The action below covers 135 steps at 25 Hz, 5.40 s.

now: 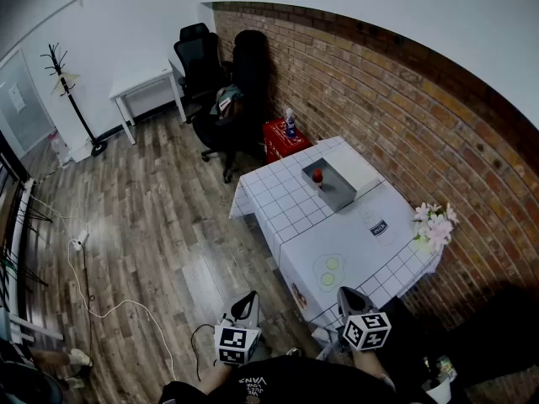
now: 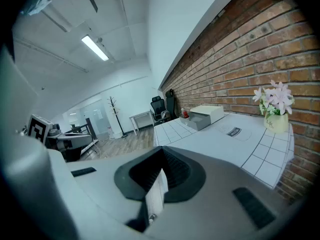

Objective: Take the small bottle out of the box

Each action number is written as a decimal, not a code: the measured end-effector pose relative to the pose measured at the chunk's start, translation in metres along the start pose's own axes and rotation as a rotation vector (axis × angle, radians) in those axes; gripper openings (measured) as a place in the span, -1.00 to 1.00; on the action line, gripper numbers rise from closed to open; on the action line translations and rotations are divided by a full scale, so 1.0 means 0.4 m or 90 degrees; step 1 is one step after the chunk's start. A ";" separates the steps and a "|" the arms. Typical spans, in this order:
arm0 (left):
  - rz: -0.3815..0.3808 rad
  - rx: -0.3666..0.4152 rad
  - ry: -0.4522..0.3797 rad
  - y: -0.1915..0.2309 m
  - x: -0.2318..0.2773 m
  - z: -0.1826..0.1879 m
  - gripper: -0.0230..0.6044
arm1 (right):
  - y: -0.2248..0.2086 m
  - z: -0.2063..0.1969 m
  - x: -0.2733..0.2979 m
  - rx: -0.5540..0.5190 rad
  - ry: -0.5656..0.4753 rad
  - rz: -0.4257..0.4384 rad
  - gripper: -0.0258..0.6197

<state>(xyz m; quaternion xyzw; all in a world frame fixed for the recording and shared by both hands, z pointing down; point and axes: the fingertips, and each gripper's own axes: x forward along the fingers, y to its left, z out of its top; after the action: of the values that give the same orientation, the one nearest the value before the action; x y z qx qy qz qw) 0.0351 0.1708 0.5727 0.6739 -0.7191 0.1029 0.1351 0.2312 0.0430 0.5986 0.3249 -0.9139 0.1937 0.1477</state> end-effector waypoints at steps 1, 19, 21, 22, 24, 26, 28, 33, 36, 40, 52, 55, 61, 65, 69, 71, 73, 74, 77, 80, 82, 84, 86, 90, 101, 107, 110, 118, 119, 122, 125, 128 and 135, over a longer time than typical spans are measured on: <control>-0.003 -0.003 0.001 -0.005 0.000 0.001 -0.89 | 0.002 -0.001 -0.003 0.001 0.001 0.001 -0.92; -0.062 -0.025 -0.001 0.000 0.093 0.028 -0.89 | -0.023 0.043 0.021 0.063 -0.052 -0.013 -0.92; -0.070 -0.028 -0.003 0.014 0.106 0.033 -0.89 | -0.022 0.049 0.034 0.067 -0.055 -0.021 -0.92; -0.074 -0.030 -0.004 0.023 0.111 0.038 -0.89 | -0.019 0.054 0.042 0.067 -0.056 -0.025 -0.92; -0.083 -0.034 -0.007 0.046 0.122 0.046 -0.89 | -0.009 0.063 0.059 0.070 -0.060 -0.033 -0.92; -0.093 -0.034 -0.008 0.076 0.134 0.052 -0.89 | 0.004 0.070 0.076 0.074 -0.067 -0.042 -0.92; -0.104 -0.022 -0.006 0.112 0.148 0.060 -0.89 | 0.017 0.076 0.094 0.080 -0.073 -0.056 -0.92; -0.130 0.007 -0.004 0.212 0.177 0.077 -0.89 | 0.065 0.095 0.152 0.096 -0.092 -0.091 -0.92; -0.146 0.016 -0.002 0.275 0.190 0.081 -0.89 | 0.100 0.095 0.189 0.102 -0.099 -0.111 -0.92; -0.167 0.025 -0.001 0.344 0.200 0.081 -0.89 | 0.141 0.086 0.231 0.112 -0.103 -0.134 -0.92; -0.181 0.002 0.018 0.426 0.279 0.063 -0.89 | 0.149 0.092 0.298 0.123 -0.093 -0.170 -0.92; -0.184 0.002 0.021 0.427 0.312 0.074 -0.89 | 0.126 0.119 0.321 0.120 -0.096 -0.172 -0.92; -0.183 0.007 0.018 0.425 0.406 0.115 -0.89 | 0.064 0.161 0.372 0.122 -0.095 -0.170 -0.92; -0.189 0.012 0.014 0.403 0.485 0.149 -0.89 | 0.002 0.194 0.409 0.125 -0.098 -0.168 -0.92; -0.196 0.014 0.009 0.370 0.567 0.181 -0.89 | -0.061 0.221 0.440 0.125 -0.097 -0.163 -0.92; -0.198 0.015 0.007 0.352 0.607 0.199 -0.89 | -0.091 0.235 0.452 0.123 -0.095 -0.158 -0.92; -0.198 0.017 0.005 0.332 0.644 0.214 -0.89 | -0.117 0.244 0.462 0.124 -0.092 -0.152 -0.92; -0.198 0.018 0.004 0.322 0.660 0.220 -0.89 | -0.129 0.245 0.467 0.125 -0.090 -0.149 -0.92; -0.200 0.018 0.003 0.295 0.706 0.232 -0.89 | -0.157 0.249 0.482 0.124 -0.084 -0.137 -0.92; -0.202 0.016 0.002 0.275 0.744 0.242 -0.89 | -0.182 0.253 0.495 0.121 -0.078 -0.131 -0.92; -0.209 0.022 0.004 0.269 0.763 0.249 -0.89 | -0.193 0.254 0.500 0.127 -0.078 -0.133 -0.92; -0.218 0.029 0.006 0.268 0.783 0.252 -0.89 | -0.198 0.250 0.504 0.133 -0.078 -0.139 -0.92; -0.227 0.032 0.006 0.270 0.811 0.258 -0.89 | -0.206 0.248 0.510 0.136 -0.076 -0.148 -0.92; -0.262 0.046 0.011 0.269 0.877 0.274 -0.89 | -0.219 0.256 0.522 0.150 -0.086 -0.185 -0.92; -0.390 0.088 0.021 0.274 1.055 0.336 -0.89 | -0.229 0.304 0.582 0.193 -0.119 -0.295 -0.92; -0.455 0.123 0.037 0.275 1.130 0.342 -0.89 | -0.230 0.322 0.622 0.218 -0.146 -0.343 -0.92; -0.485 0.142 0.039 0.266 1.164 0.347 -0.89 | -0.230 0.322 0.635 0.227 -0.154 -0.364 -0.92; -0.588 0.196 0.071 0.190 1.222 0.325 -0.88 | -0.226 0.305 0.632 0.260 -0.179 -0.430 -0.92; -0.599 0.203 0.078 0.180 1.229 0.320 -0.85 | -0.224 0.303 0.630 0.263 -0.182 -0.438 -0.92; -0.630 0.218 0.095 0.152 1.245 0.306 -0.65 | -0.222 0.296 0.622 0.273 -0.191 -0.463 -0.92; -0.652 0.233 0.107 0.131 1.260 0.292 -0.59 | -0.221 0.288 0.606 0.281 -0.200 -0.491 -0.92; -0.664 0.247 0.126 0.118 1.276 0.274 -0.43 | -0.221 0.280 0.588 0.287 -0.206 -0.515 -0.92; -0.664 0.279 0.179 0.087 1.318 0.236 -0.13 | -0.217 0.264 0.549 0.302 -0.222 -0.556 -0.92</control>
<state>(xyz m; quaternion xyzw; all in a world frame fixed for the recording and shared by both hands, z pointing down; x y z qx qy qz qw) -0.0338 -0.3542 0.6605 0.9312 -0.2289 0.2575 0.1190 0.1088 -0.1843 0.6148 0.7274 -0.6355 0.2584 -0.0170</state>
